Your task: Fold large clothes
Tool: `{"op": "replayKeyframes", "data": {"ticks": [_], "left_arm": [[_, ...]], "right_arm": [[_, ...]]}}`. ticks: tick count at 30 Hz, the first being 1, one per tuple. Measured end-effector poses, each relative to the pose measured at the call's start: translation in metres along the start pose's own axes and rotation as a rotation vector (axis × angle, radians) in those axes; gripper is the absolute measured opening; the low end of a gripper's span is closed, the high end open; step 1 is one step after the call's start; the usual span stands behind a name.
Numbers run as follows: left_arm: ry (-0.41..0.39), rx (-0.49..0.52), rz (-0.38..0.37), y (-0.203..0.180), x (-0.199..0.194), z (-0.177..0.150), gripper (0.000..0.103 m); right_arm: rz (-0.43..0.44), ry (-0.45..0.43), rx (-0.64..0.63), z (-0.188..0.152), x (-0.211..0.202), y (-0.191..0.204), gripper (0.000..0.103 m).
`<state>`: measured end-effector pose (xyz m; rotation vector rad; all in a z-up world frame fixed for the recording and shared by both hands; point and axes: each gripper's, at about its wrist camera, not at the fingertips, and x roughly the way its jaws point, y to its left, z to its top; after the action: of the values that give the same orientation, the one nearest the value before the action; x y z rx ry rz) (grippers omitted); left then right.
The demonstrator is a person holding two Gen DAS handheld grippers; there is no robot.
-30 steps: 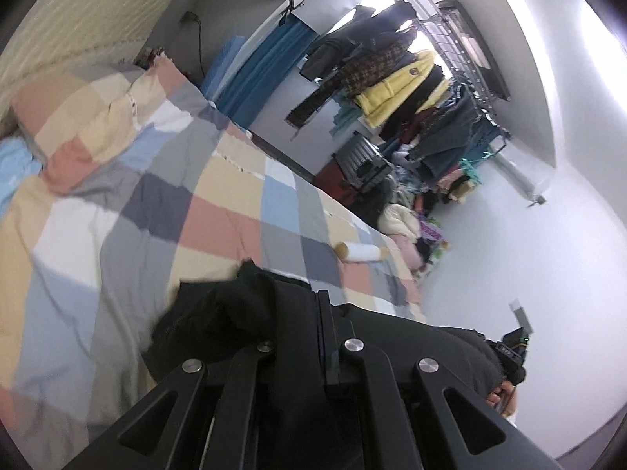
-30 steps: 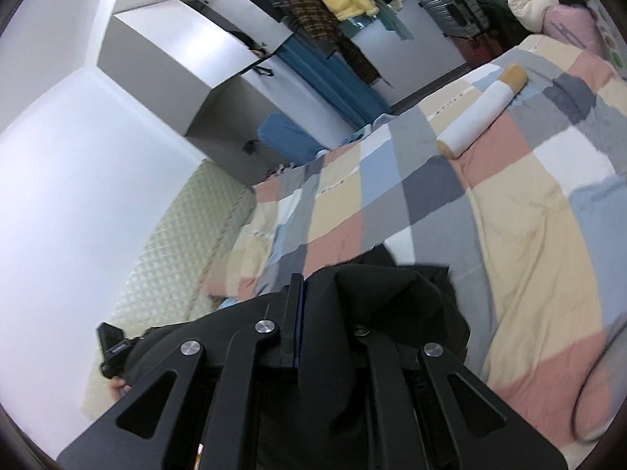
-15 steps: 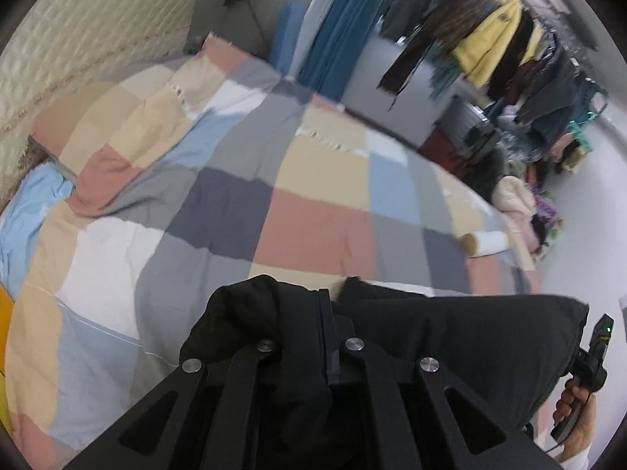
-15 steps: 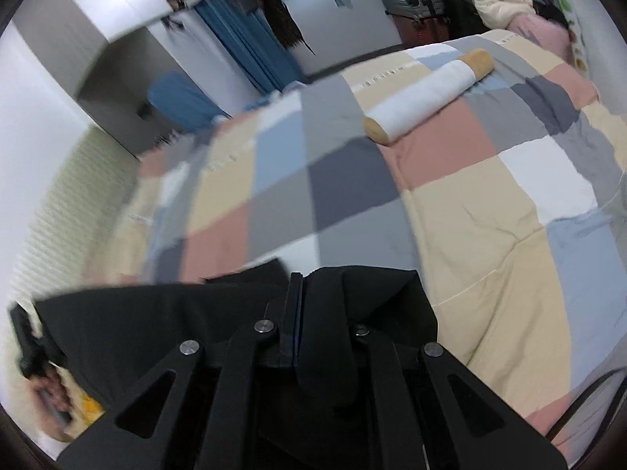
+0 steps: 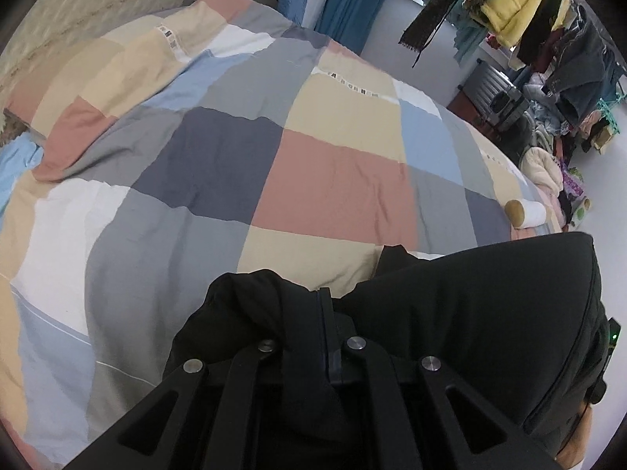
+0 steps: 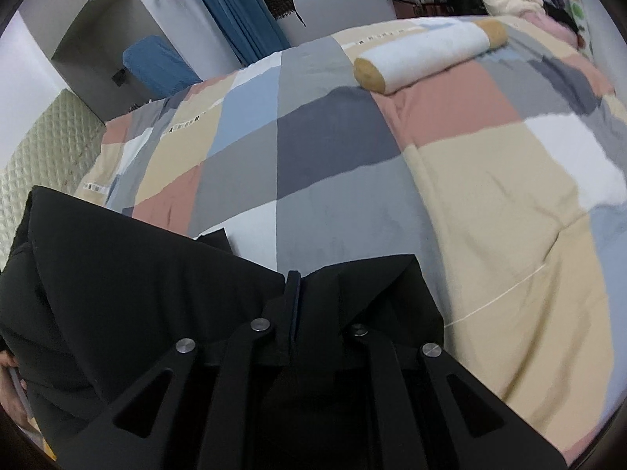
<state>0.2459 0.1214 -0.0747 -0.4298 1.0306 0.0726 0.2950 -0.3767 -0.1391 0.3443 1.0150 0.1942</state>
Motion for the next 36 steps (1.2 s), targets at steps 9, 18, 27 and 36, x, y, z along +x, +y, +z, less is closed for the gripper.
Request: {"op": "replayKeyframes", "data": {"ticks": [9, 18, 27, 36], "left_arm": [[0.005, -0.114, -0.178, 0.032, -0.03, -0.024, 0.009], [-0.096, -0.256, -0.386, 0.076, -0.124, -0.055, 0.06], [-0.345, 0.146, -0.182, -0.041, -0.171, -0.082, 0.065], [-0.287, 0.326, -0.052, -0.128, -0.067, -0.08, 0.065]], "right_arm": [[0.15, -0.022, 0.087, -0.012, -0.029, -0.013, 0.019], [0.309, -0.158, 0.173, -0.036, -0.11, -0.037, 0.076], [0.236, -0.277, -0.006, -0.056, -0.151, 0.037, 0.08], [0.1, -0.176, -0.29, -0.063, -0.075, 0.15, 0.081]]}}
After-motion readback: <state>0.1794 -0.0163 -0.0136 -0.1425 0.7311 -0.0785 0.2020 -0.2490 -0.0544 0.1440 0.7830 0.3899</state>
